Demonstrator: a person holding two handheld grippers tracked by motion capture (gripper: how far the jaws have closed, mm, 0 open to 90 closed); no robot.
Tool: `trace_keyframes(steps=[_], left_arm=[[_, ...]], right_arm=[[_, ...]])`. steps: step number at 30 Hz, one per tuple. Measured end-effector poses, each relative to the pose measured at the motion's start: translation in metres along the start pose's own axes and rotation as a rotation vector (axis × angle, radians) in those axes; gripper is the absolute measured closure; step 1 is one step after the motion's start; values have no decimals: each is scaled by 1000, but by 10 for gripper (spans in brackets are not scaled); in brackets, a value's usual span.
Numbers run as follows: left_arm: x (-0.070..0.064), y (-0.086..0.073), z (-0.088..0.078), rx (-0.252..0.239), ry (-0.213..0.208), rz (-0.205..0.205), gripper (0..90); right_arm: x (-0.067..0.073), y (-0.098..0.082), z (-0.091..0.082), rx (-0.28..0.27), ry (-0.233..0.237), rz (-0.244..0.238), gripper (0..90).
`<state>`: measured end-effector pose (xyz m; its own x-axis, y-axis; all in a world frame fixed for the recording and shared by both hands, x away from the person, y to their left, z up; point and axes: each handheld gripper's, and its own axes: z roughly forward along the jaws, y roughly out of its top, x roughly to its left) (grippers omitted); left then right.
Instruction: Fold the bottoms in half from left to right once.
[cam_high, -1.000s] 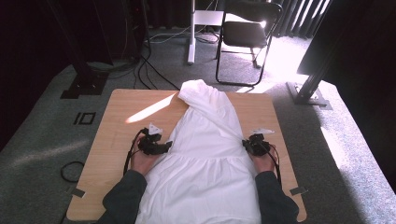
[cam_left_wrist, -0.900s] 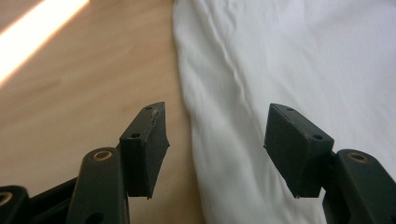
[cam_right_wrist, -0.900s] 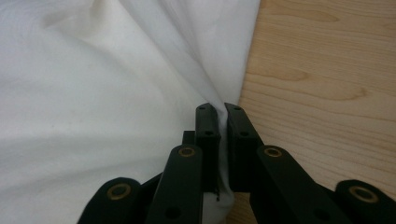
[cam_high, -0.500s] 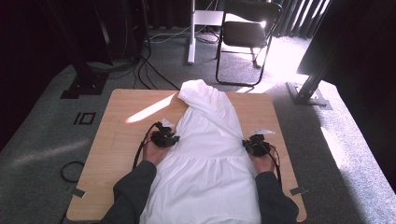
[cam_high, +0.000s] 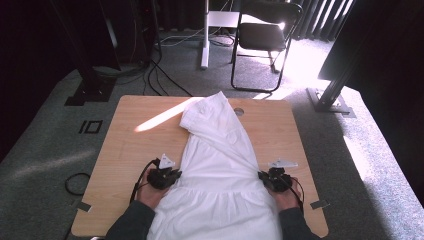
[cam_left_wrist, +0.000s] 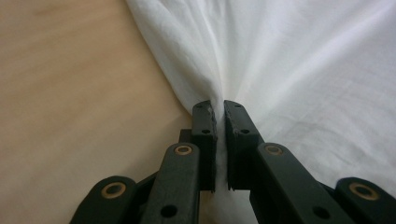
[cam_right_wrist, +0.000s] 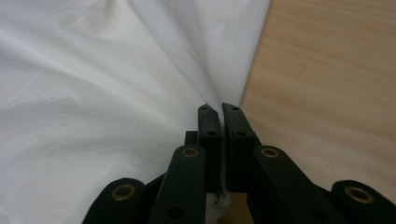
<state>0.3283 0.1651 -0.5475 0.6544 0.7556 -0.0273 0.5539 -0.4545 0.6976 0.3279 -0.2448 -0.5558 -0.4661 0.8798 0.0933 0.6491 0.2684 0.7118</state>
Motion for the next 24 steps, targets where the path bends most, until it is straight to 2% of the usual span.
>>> trace_keyframes(steps=[3, 4, 6, 7, 8, 9, 10, 11, 12, 13, 14, 15, 16, 17, 18, 19, 20, 22, 23, 24], left_arm=[[-7, -6, -7, 11, -10, 20, 826], [-9, -6, -11, 7, 12, 27, 715], [-4, -2, -14, -16, 16, 16, 604], [-4, -2, -14, -16, 16, 16, 572], [3, 7, -17, -50, 21, -12, 547], [3, 7, -17, -50, 21, -12, 539], [10, 19, -16, -76, 35, -14, 524], [10, 19, -16, -76, 35, -14, 517], [17, 31, -10, -88, 36, -30, 516], [17, 31, -10, -88, 36, -30, 515], [19, 38, -4, -89, 36, -32, 516], [20, 42, 1, -88, 35, -33, 516], [21, 48, 12, -79, 26, -29, 520], [21, 48, 12, -79, 26, -29, 520], [19, 51, 22, -62, 33, -24, 520], [19, 51, 22, -62, 33, -24, 522], [16, 52, 32, -43, 32, -8, 524], [13, 52, 38, -23, 31, 4, 524], [13, 52, 38, -23, 31, 4, 524], [11, 50, 43, 1, 40, 25, 524]], right_arm=[[5, -6, -7, 10, 9, -3, 870], [8, -8, -10, 22, 16, -10, 798], [8, -6, -10, 13, 3, -27, 636], [8, -6, -10, 13, 3, -27, 636], [8, 3, -10, -14, 5, -33, 523], [9, 8, -10, -24, 12, -40, 495], [11, 18, -10, -43, 15, -59, 471], [14, 25, -9, -53, 17, -70, 466], [18, 36, -7, -67, 39, -91, 465], [18, 36, -7, -67, 39, -91, 465], [27, 54, 1, -80, 71, -130, 475], [27, 54, 1, -80, 71, -130, 475], [40, 71, 15, -72, 107, -172, 487], [44, 75, 20, -66, 103, -187, 487], [49, 81, 28, -53, 105, -210, 484], [49, 81, 28, -53, 105, -210, 484], [57, 89, 44, -37, 113, -217, 457], [64, 95, 59, -15, 113, -241, 424], [64, 95, 59, -15, 113, -241, 424], [66, 99, 71, 9, 91, -261, 482]])
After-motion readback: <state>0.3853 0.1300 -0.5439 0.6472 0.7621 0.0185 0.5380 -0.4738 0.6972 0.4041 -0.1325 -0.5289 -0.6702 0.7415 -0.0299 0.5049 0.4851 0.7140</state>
